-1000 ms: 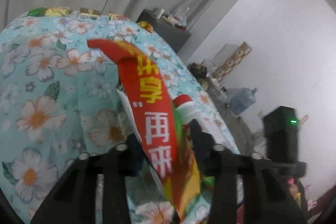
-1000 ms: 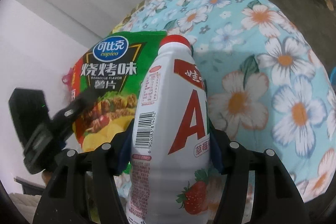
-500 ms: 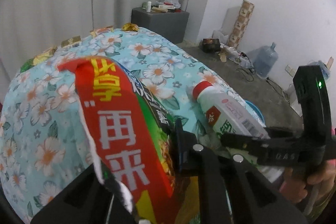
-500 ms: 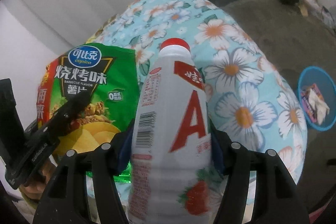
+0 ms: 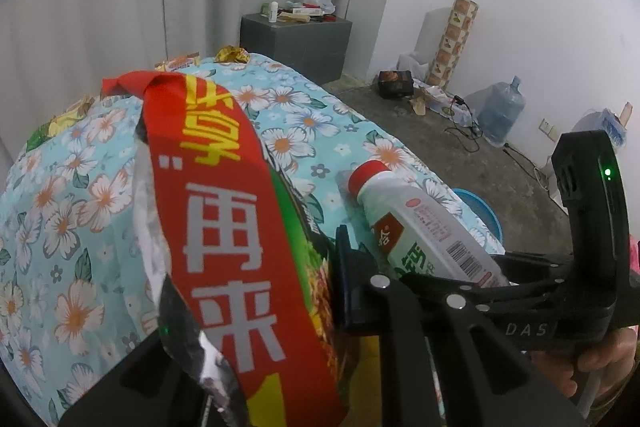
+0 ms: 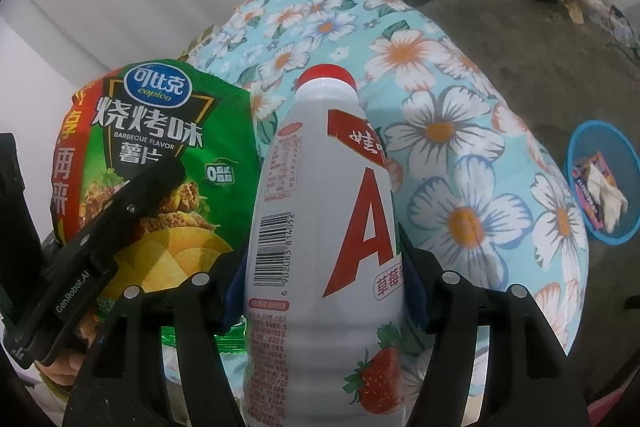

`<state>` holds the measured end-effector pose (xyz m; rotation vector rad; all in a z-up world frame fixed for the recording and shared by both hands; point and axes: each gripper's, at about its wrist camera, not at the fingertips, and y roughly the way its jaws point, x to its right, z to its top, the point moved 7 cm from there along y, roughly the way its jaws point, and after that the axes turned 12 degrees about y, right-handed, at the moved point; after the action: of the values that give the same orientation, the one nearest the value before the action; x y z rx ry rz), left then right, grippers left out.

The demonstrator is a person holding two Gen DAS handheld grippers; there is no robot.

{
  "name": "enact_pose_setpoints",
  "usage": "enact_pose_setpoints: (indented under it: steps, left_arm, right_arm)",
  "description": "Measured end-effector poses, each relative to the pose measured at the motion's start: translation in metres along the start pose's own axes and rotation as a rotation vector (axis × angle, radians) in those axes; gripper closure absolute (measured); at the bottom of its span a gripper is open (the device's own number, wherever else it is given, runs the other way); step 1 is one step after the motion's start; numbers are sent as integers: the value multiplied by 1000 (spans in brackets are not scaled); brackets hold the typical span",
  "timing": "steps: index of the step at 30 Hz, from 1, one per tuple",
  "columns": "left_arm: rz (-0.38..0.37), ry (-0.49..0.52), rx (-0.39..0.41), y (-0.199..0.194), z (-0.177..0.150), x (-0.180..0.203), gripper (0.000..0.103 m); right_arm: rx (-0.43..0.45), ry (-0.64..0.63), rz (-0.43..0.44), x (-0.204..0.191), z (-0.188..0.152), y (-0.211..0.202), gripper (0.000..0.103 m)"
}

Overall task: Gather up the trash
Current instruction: 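Lift the noodle packet, chip bag and bottle off the bed cover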

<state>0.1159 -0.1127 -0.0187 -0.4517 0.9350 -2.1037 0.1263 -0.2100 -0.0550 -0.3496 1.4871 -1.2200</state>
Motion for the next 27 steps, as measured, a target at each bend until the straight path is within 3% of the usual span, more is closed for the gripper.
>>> enact_pose_setpoints:
  steps: [27]
  left_arm:
    - [7, 6, 1, 3, 3, 1, 92]
  right_arm:
    - [25, 23, 56, 5, 2, -10, 45]
